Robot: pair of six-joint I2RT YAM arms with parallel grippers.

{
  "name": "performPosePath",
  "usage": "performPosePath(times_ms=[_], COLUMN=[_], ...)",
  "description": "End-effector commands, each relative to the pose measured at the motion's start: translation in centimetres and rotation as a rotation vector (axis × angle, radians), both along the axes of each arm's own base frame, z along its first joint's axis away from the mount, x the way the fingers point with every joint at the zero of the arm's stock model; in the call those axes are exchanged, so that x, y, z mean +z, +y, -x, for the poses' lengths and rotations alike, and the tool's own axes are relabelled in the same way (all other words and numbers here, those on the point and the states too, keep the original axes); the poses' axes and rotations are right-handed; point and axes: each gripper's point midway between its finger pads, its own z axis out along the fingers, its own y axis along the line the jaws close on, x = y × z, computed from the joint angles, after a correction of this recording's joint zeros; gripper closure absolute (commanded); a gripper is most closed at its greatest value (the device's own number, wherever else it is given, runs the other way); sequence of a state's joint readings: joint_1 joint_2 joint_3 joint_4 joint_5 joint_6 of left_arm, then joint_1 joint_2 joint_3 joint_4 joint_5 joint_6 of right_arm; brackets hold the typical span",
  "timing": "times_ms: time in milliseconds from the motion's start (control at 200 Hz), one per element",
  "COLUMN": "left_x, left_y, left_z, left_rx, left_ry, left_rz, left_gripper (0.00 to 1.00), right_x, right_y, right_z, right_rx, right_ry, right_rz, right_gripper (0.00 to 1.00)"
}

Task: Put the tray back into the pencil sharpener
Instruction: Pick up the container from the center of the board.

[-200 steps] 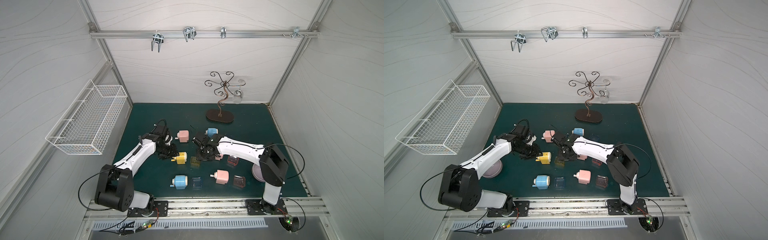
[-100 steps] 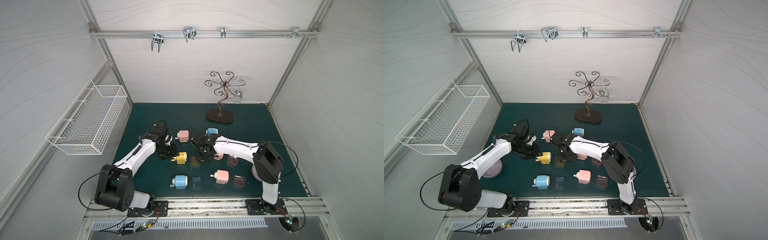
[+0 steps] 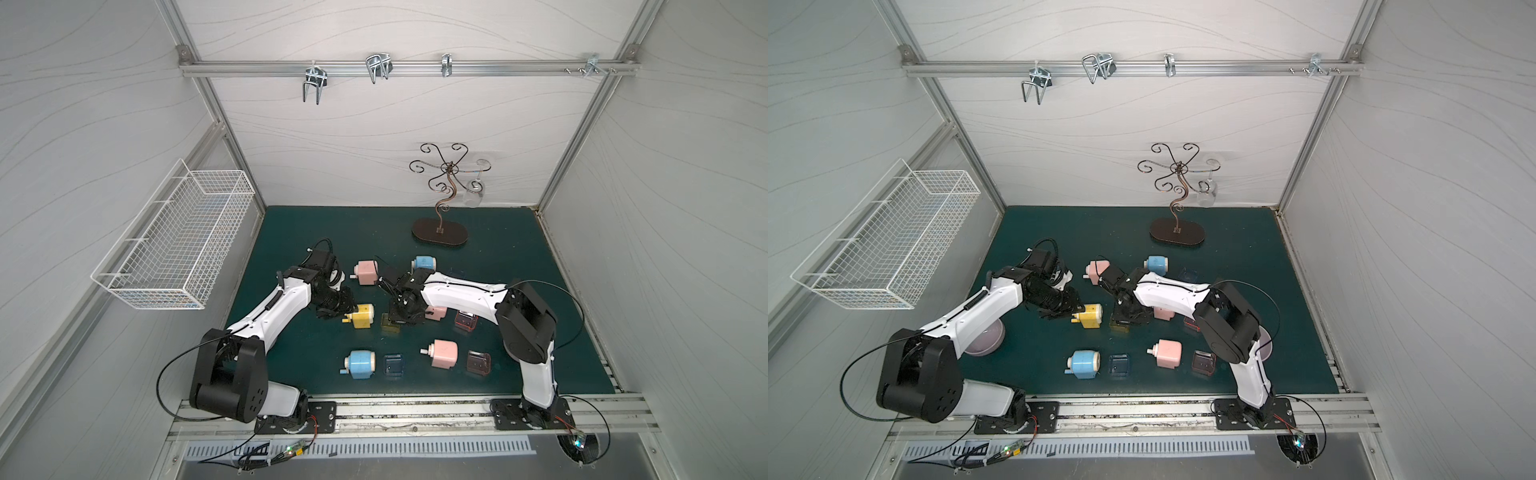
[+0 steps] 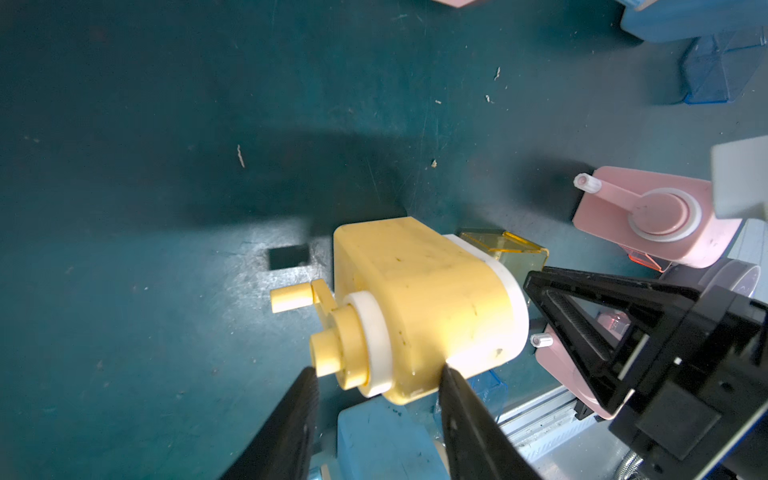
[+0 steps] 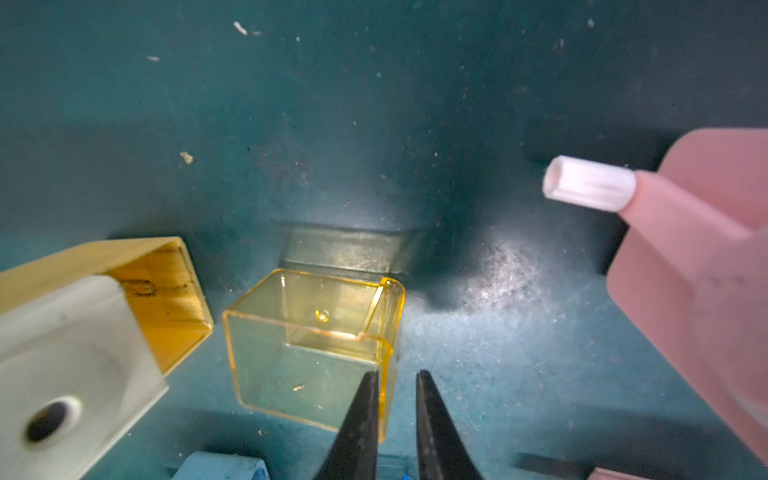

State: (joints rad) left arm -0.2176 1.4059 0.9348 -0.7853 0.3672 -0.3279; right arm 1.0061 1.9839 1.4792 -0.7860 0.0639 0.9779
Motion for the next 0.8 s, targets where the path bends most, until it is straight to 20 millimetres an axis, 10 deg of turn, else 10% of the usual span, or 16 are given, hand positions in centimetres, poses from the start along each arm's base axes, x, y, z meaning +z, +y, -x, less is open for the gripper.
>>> performPosePath(times_ms=[0,796], left_x=[-0.99,-1.05], left_y=[0.59,0.55], left_z=[0.30,0.37], left_rx=[-0.011,-0.013], left_ry=[0.033,0.035], left_rz=[-0.046,-0.045], left_gripper=[0.50,0.50], right_x=[-0.19,-0.39], right_y=[-0.10,-0.39], right_z=[-0.02,-0.32], right_rx=[-0.006,0.019], right_ry=[0.016,0.001], right_rz=[0.018,0.086], right_gripper=[0.81,0.93])
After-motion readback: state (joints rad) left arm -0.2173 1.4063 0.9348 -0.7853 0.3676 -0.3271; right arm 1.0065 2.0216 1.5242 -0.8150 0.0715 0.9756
